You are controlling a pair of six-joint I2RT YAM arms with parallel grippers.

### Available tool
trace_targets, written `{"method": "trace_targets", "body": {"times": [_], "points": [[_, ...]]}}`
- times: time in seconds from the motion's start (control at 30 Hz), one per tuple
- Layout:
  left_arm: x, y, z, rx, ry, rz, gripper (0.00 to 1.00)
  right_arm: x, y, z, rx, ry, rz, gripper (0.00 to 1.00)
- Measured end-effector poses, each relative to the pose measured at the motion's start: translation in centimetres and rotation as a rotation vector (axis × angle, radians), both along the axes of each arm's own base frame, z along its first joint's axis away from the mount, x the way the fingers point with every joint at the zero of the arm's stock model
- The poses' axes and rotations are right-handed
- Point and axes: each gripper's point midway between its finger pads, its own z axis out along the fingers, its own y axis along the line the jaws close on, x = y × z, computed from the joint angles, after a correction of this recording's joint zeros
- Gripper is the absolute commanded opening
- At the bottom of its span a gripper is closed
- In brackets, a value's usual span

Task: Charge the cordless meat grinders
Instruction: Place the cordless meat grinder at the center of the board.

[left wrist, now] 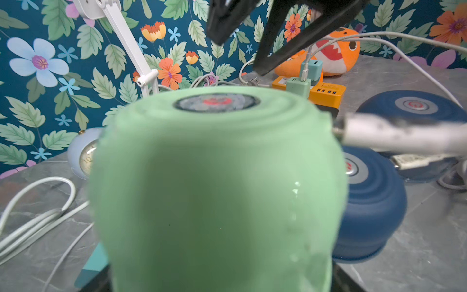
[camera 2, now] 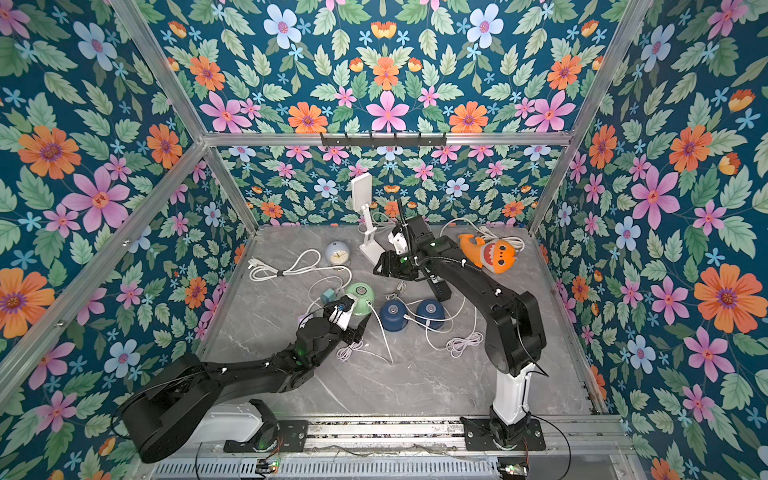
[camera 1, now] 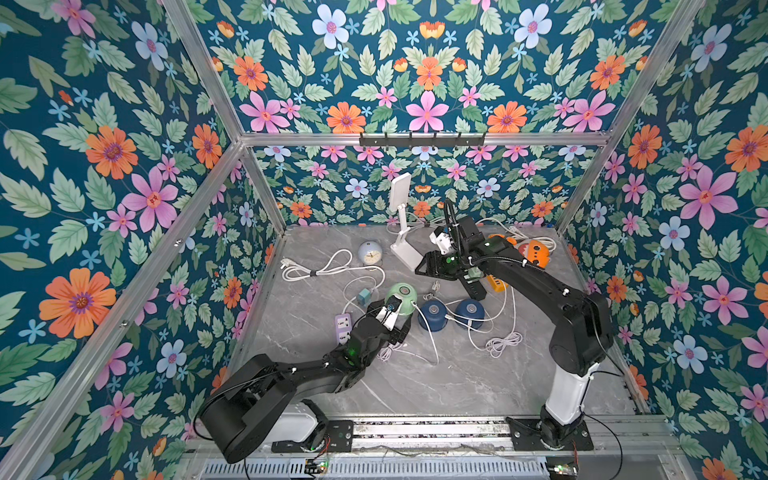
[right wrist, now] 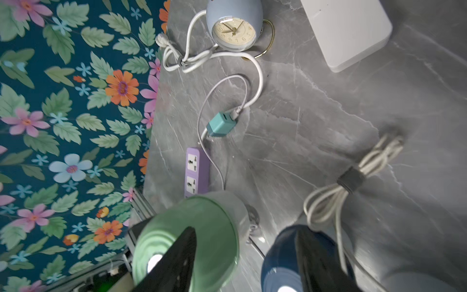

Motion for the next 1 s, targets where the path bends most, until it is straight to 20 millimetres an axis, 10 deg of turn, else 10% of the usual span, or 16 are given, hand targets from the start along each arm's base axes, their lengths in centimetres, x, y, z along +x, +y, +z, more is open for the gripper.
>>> {"method": "trace_targets", "body": {"times": [0.77,1.0], "points": [[2.6,-0.2,-6.6,-0.152,0.119,0.031,0.50,1.4,5.3,-6.1,0.058,0.140,0.046,0.58],[3.0,-0.5,-7.1,-0.157,0.122,0.033,0.94,0.2,5.3,-7.2,0.041,0.167,0.057,0.57]]}}
